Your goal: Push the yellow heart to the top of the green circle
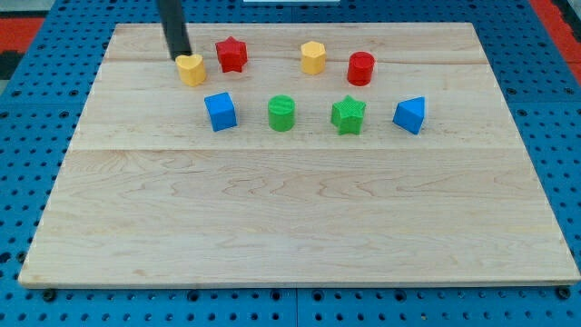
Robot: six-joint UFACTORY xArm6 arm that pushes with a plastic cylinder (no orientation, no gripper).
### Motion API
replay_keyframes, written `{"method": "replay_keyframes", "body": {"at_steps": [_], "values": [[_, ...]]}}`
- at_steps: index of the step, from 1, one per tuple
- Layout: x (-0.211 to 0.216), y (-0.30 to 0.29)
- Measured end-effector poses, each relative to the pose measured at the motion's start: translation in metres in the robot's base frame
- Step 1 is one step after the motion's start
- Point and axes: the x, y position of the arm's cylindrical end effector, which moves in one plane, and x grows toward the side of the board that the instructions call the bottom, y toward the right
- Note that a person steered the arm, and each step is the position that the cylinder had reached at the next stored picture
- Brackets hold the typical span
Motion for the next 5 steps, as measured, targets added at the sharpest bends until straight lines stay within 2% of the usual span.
{"method": "replay_keyframes", "body": {"at_steps": [1,3,4,5], "values": [[0.001,-0.045],[0.02,0.064],[0.024,0.04],[0.047,0.036]]}}
